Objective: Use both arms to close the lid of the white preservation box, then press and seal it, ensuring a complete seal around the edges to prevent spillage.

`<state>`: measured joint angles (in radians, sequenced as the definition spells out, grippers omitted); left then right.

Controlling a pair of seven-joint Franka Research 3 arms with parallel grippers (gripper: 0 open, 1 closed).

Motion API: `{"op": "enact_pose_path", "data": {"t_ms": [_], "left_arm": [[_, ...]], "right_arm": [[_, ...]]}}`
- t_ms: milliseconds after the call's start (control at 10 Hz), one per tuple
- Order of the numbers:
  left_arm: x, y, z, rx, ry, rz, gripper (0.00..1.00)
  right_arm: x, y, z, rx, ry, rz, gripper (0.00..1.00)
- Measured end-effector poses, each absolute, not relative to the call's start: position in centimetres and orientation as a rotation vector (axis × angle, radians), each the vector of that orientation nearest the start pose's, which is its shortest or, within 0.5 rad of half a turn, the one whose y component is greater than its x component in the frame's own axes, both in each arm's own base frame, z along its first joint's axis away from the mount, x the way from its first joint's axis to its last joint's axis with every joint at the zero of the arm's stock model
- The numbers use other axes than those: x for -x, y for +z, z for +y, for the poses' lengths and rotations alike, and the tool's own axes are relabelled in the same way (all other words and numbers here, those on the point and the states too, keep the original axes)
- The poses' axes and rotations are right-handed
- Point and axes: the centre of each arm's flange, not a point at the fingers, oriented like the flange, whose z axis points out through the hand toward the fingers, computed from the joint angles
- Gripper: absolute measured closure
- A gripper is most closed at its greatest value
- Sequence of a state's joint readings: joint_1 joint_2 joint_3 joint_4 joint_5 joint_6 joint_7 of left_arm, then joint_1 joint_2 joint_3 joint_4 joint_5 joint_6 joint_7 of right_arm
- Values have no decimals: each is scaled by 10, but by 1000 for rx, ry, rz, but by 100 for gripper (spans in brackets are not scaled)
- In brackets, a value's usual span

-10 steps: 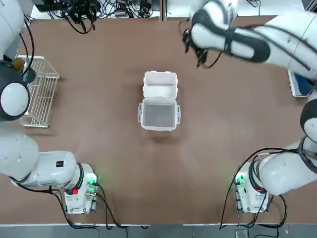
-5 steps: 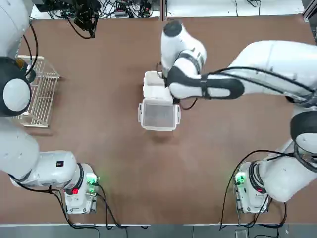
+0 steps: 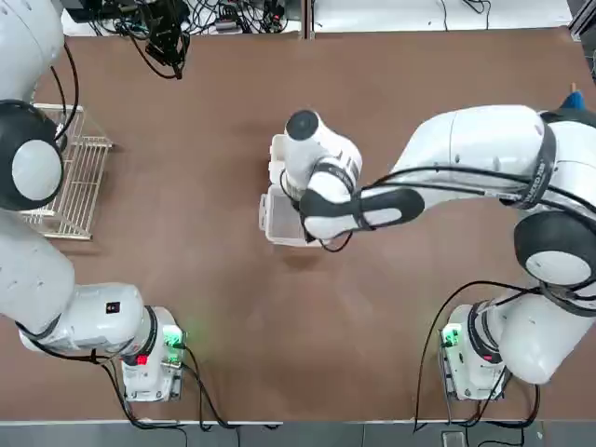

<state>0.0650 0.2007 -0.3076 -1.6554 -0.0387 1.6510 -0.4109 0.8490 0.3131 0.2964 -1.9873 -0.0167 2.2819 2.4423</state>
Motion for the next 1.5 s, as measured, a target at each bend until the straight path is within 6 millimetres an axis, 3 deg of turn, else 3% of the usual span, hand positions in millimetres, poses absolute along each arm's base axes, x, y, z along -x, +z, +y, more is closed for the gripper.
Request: {"op": "enact_pose_path", "data": {"t_ms": [400, 600, 900, 1000, 1200, 1300, 1500], "left_arm": [[-583, 478, -136, 3141, 348, -274, 96], [-584, 478, -136, 3141, 348, -276, 96], [-584, 478, -135, 3141, 348, -279, 96], [-584, 478, -135, 3141, 348, -279, 96], [-584, 478, -135, 3141, 348, -279, 96], [-584, 478, -135, 3141, 348, -279, 96], [-584, 478, -135, 3141, 348, -279, 96]], "right_arm": [[-221, 290, 550, 2433, 146, 1935, 0], [-214, 286, 551, 2410, 161, 1922, 6], [-216, 281, 551, 2381, 173, 1927, 26], [-216, 280, 551, 2378, 174, 1926, 41], [-216, 280, 551, 2370, 176, 1926, 57], [-218, 280, 550, 2366, 175, 1928, 73], [-221, 279, 549, 2356, 173, 1941, 87]]}}
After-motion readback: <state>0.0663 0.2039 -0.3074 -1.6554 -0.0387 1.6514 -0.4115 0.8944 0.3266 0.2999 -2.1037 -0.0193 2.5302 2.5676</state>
